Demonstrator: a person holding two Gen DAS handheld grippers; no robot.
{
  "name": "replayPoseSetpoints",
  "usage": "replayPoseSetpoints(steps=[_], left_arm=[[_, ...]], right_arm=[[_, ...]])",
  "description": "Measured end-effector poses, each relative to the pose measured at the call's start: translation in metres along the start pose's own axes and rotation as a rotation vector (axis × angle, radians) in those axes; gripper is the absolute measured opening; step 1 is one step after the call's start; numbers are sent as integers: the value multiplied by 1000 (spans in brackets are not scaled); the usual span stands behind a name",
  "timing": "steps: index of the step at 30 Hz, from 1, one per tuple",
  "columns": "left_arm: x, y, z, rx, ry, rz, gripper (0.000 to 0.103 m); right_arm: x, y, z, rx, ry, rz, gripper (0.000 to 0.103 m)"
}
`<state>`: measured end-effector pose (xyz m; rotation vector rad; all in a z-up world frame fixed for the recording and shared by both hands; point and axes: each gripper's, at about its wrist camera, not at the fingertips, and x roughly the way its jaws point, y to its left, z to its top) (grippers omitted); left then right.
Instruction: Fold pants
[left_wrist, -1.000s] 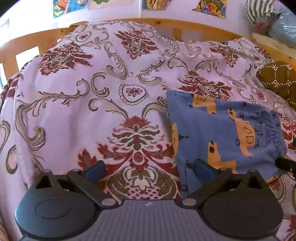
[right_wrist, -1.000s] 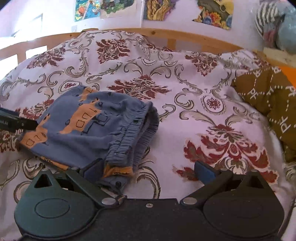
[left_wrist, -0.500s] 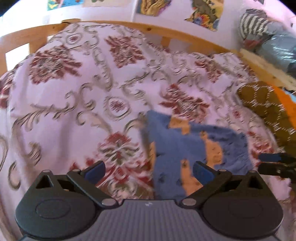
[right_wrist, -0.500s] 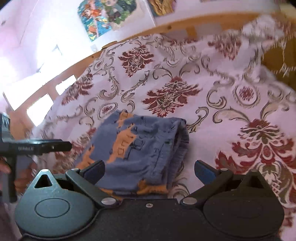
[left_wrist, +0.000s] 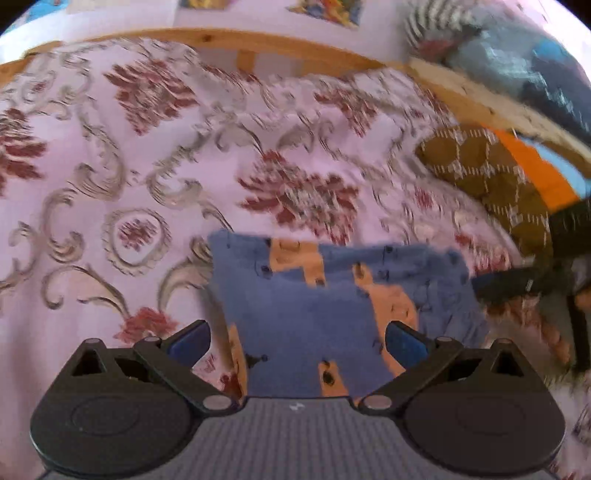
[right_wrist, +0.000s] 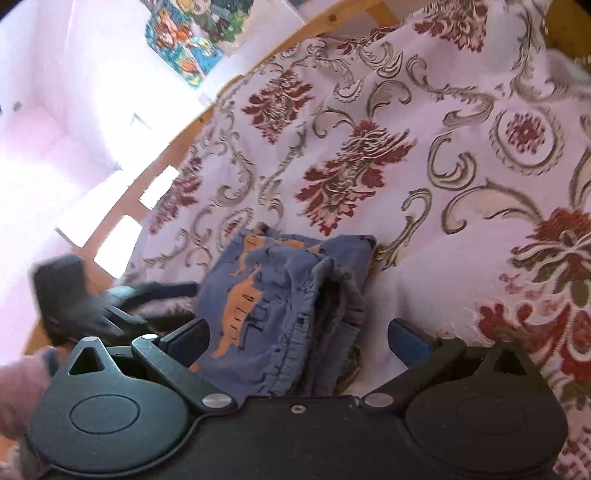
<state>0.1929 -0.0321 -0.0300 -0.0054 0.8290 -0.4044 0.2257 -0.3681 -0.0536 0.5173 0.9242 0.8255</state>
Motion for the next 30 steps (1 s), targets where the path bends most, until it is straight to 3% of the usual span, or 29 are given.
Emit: replayPoseSetpoints(steps=[3, 5, 8, 12, 15, 20, 23, 30], left_arm=[[16, 7, -15, 5, 42, -17, 103], [14, 8, -26, 30, -17, -30, 103], [10, 11, -30, 26, -41, -51, 103], [3, 27, -26, -78, -38, -128, 103], [-3, 38, -29, -200, -46, -211, 103], [-11, 44, -36, -246, -43, -280, 102], [-12, 42, -35, -246, -14, -302, 96], [-9, 50, -35, -326, 38, -231, 61]], right_arm=[[1, -2, 0, -10, -3, 33, 103], [2, -2, -1, -27, 7, 42, 103], [3, -2, -3, -28, 14, 65, 103], [10, -1, -7, 1, 43, 141, 103], [13, 3, -10, 5, 45, 145, 103], [7, -4, -12, 110, -2, 175, 100], [6, -3, -15, 128, -16, 125, 87], [1, -5, -31, 175, -64, 26, 46]])
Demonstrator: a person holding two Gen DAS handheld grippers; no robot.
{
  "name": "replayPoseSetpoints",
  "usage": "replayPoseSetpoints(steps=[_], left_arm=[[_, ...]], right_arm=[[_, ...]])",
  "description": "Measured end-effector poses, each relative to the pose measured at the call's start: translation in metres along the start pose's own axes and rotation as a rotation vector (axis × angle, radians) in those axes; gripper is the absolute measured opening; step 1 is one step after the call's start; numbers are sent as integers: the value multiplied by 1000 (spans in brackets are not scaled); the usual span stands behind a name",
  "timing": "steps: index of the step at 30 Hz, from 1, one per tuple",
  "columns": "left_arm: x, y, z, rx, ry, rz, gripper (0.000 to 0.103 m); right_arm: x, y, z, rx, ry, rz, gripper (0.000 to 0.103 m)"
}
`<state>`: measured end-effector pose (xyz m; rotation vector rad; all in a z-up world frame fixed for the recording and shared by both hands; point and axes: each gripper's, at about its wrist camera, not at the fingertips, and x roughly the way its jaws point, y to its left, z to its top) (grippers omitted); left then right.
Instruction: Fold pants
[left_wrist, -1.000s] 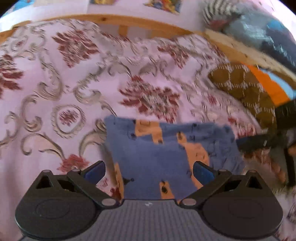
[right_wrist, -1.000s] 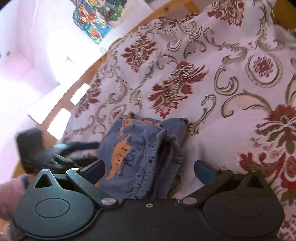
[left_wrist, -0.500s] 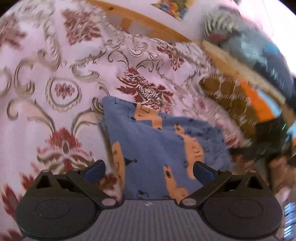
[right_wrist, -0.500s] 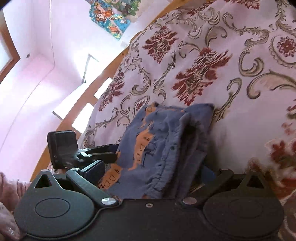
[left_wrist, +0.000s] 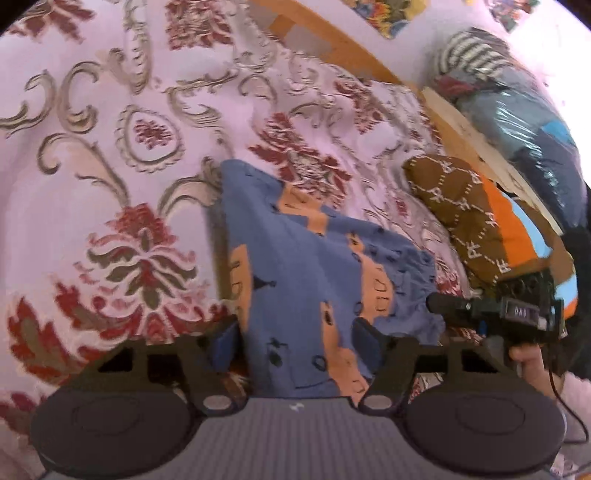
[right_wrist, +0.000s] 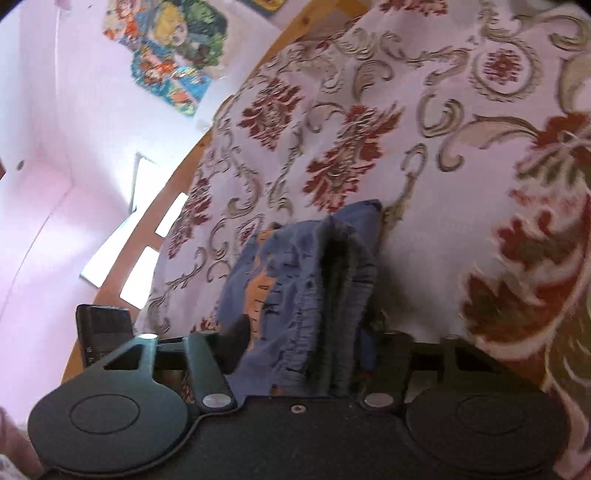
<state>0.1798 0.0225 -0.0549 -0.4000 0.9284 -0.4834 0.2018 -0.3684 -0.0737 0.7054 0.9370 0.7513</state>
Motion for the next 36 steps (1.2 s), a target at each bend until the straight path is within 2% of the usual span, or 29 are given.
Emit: replayPoseSetpoints(steps=[1, 2, 6, 13, 20, 27, 33, 36], left_arm=[[0, 1, 0, -5, 3, 11, 56], [-1, 2, 1, -8, 7, 19, 56], [0, -4, 3, -1, 26, 52, 46], [-5, -17, 5, -1, 33, 112, 32], [-11, -29, 6, 40, 66, 178, 29], [-22, -34, 12, 47, 49, 167, 26], [-28, -50, 23, 114, 7, 204, 26], [-30, -60, 39, 156, -36, 214, 26]], right_arm=[[0, -1, -1, 3, -6, -17, 42], [0, -1, -2, 5, -9, -30, 37], [0, 7, -5, -12, -24, -69, 32], [-3, 37, -16, -116, -76, -147, 27], [-1, 64, -23, -239, -79, -216, 25], [-6, 83, -22, -321, -117, -223, 24], [-9, 99, -13, -419, -158, -228, 24], [-9, 101, 5, -448, -189, -227, 24]])
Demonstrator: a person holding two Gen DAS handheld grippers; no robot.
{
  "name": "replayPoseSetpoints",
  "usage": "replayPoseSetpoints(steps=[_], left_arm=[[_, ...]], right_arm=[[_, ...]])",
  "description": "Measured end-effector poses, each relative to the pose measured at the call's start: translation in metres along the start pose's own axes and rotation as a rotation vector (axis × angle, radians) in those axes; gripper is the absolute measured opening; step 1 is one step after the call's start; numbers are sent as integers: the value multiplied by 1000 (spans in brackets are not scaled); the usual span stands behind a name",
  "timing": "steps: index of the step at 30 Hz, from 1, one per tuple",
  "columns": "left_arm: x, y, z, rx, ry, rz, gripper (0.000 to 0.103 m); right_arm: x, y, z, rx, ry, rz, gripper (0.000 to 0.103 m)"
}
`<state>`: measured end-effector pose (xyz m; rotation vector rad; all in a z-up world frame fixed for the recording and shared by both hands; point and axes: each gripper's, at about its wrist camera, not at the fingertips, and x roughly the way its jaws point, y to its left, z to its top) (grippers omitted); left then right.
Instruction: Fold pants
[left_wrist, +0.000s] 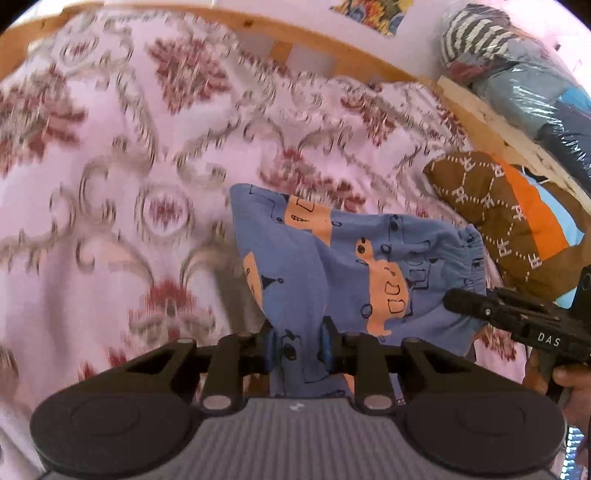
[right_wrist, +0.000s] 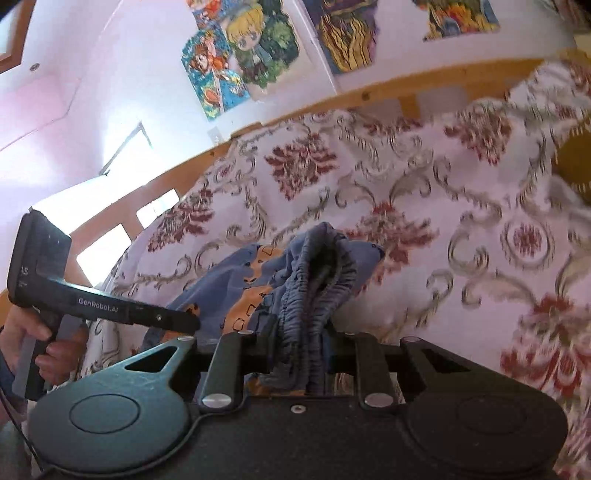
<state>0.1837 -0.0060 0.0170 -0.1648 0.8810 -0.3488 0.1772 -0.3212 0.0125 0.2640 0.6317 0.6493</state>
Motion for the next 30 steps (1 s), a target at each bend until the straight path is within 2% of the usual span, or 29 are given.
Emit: replayPoseSetpoints(steps=[5, 8, 13, 15, 17, 20, 22, 24, 26, 28, 30], left_arm=[[13, -6, 40, 34, -59, 11, 26], [37, -3, 59, 32, -52, 22, 26], [85, 18, 49, -4, 17, 27, 26], [102, 28, 36, -21, 46, 46, 27], [102, 34, 28, -30, 8, 19, 28], [100, 38, 25, -29, -7, 3, 30], [97, 37, 27, -24, -10, 2, 37], [91, 35, 30, -35, -9, 18, 44], [82, 33, 32, -42, -28, 50, 56], [71, 30, 33, -42, -56, 72, 71], [60, 27, 34, -49, -82, 90, 79]], right_arm=[[22, -24, 32, -7, -27, -24, 23], [45, -45, 41, 21, 19, -33, 23], [87, -72, 22, 46, 157, -79, 24], [93, -77, 13, 63, 169, -83, 24], [94, -81, 10, 86, 162, -75, 25], [92, -80, 11, 81, 163, -77, 29], [86, -76, 13, 68, 142, -95, 40], [81, -71, 14, 47, 126, -110, 56], [75, -63, 16, 27, 112, -128, 64], [69, -54, 17, 8, 92, -140, 68], [63, -43, 19, -14, 63, -158, 75]])
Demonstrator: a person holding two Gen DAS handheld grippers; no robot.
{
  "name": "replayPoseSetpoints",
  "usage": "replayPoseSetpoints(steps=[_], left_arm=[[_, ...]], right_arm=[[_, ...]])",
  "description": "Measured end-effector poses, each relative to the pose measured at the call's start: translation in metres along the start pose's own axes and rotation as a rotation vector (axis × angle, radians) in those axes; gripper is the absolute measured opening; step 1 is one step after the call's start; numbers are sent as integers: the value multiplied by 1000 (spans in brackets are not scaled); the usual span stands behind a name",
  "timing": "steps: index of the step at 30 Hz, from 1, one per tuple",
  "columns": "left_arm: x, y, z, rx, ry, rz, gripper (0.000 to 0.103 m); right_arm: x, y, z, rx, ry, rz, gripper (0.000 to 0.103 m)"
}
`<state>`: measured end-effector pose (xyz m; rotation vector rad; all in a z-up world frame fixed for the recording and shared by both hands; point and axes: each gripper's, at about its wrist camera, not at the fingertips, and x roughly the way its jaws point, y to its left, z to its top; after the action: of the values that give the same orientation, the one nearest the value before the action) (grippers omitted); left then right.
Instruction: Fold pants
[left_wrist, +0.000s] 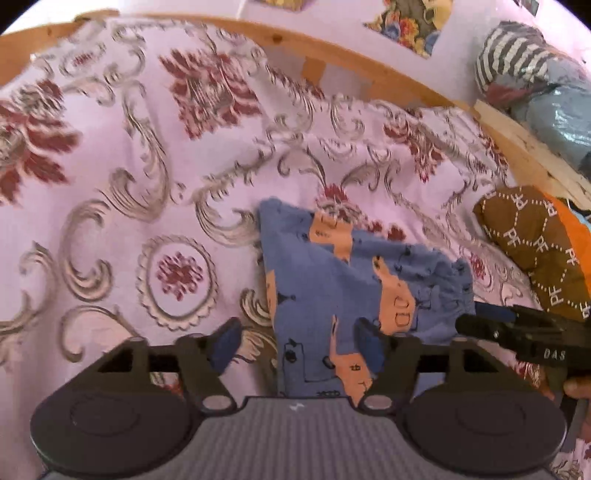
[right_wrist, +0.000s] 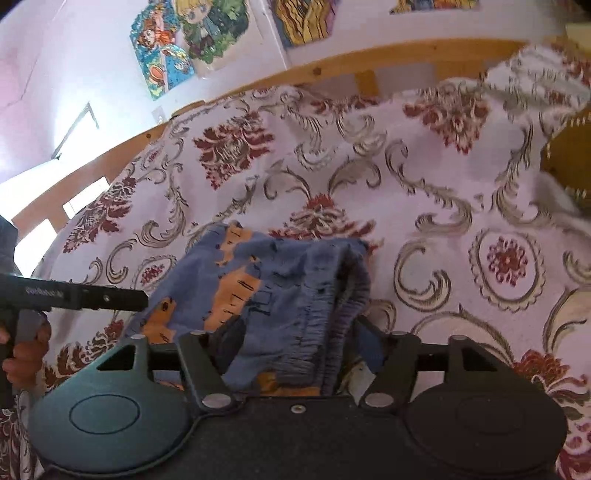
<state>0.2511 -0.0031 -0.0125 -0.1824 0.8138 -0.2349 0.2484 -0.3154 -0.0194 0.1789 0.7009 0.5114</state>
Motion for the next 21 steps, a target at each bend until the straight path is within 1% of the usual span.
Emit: replayPoseSetpoints(steps=[1, 2, 3, 4, 5, 9, 13, 17, 21], left_arm=[[-5, -1, 1, -5, -9, 8, 83], [-12, -3, 2, -7, -21, 12, 85], [-18, -5, 2, -9, -33, 15, 89], [-25, -7, 3, -11, -49, 21, 93], [-31, -8, 4, -13, -64, 27, 94], [-59, -16, 2, -15, -126, 59, 102], [-85, -23, -5, -14, -176, 85, 103], [-111, -28, -17, -2, -221, 111, 103], [-135, -35, -31, 4, -260, 169, 103]], right_arm=[[-4, 4, 1, -5, -14, -10, 77], [-10, 9, 3, -10, -34, -23, 81], [-16, 13, 4, -15, -53, -32, 86], [-22, 18, 6, -19, -73, -44, 89], [-28, 23, 7, -23, -95, -59, 92], [-52, 42, 9, -43, -167, -107, 98], [-75, 57, 7, -32, -216, -140, 100], [-95, 76, 1, -46, -241, -182, 102], [-118, 98, -13, -62, -260, -226, 102]])
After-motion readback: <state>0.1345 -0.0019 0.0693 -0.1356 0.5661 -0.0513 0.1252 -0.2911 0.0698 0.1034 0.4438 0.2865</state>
